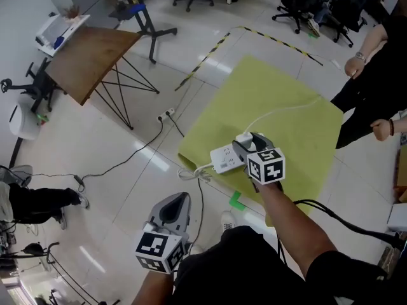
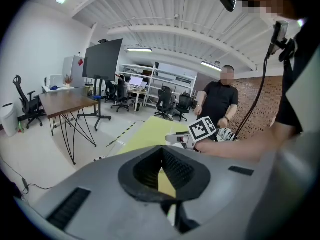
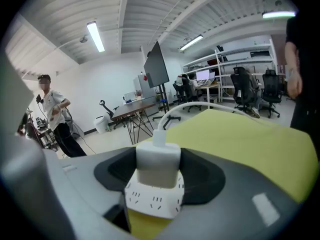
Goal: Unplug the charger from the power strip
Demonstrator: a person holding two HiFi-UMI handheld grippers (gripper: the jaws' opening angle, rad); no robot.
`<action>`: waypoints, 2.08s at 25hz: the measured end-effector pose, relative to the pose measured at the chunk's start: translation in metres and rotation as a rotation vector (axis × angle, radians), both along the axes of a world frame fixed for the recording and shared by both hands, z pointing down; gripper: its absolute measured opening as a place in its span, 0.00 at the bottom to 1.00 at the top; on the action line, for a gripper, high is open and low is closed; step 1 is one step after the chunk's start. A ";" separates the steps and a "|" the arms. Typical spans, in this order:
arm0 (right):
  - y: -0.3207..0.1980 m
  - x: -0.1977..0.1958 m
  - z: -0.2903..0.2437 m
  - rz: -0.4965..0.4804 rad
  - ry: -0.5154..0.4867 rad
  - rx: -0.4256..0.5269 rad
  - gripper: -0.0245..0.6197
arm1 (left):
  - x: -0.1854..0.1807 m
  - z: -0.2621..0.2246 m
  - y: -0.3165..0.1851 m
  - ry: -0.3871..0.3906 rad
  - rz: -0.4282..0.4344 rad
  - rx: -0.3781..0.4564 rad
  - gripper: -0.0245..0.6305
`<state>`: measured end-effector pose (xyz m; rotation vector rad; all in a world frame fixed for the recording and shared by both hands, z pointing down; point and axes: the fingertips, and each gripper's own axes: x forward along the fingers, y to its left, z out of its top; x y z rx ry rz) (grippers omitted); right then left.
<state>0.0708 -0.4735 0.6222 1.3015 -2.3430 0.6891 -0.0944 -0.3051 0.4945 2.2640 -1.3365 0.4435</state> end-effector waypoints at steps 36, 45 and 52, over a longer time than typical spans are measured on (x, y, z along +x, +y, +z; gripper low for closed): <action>0.227 0.193 0.084 0.208 0.315 -0.368 0.45 | 0.111 0.007 0.024 0.105 0.367 -0.041 0.05; 0.222 0.193 0.086 0.190 0.319 -0.361 0.43 | 0.085 0.006 0.022 0.093 0.311 -0.045 0.05; 0.221 0.196 0.072 0.211 0.327 -0.341 0.44 | 0.080 -0.003 0.027 0.095 0.320 -0.030 0.05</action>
